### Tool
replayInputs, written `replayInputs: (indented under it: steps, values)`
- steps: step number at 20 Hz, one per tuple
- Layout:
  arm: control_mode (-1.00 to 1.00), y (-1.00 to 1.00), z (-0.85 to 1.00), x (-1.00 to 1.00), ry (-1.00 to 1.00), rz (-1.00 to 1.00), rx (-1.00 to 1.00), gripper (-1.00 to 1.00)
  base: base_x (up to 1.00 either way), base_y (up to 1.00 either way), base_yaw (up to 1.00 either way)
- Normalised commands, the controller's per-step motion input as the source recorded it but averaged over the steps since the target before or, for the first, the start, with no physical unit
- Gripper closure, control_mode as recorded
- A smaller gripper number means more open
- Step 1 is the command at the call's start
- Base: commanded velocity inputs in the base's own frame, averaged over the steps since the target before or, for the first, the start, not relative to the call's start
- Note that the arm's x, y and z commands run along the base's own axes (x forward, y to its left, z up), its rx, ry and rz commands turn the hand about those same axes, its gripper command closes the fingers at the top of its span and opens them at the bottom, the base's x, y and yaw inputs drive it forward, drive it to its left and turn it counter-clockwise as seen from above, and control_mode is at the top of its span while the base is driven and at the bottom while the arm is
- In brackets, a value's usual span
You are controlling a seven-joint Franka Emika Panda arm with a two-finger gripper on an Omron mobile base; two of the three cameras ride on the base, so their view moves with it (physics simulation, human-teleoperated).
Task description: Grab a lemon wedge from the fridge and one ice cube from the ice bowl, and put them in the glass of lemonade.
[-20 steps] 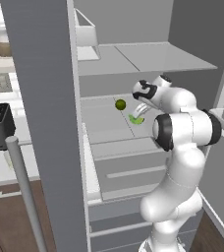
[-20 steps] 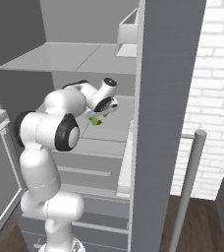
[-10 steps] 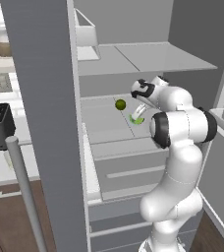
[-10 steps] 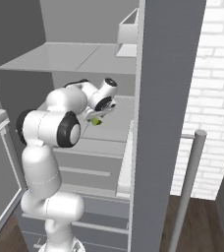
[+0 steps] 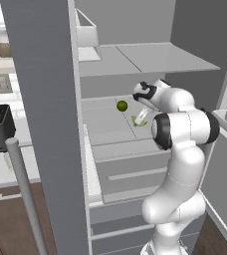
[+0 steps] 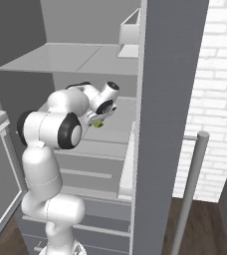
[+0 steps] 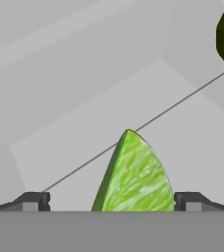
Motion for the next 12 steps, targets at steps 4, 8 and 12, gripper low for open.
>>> replayInputs:
  steps: [4, 8, 12]
  values:
    - [-1.0, 0.0, 0.0, -0.12, -0.06, 0.0, 0.0, -1.0, 0.0, 0.0, 0.0]
    - [-1.0, 0.0, -0.1, -0.03, -0.05, 0.0, 0.0, -1.0, 0.0, 0.0, 0.0]
    - [-1.0, 0.0, -0.17, 0.0, -0.07, 0.0, 0.0, -1.0, 0.0, 0.0, 0.0]
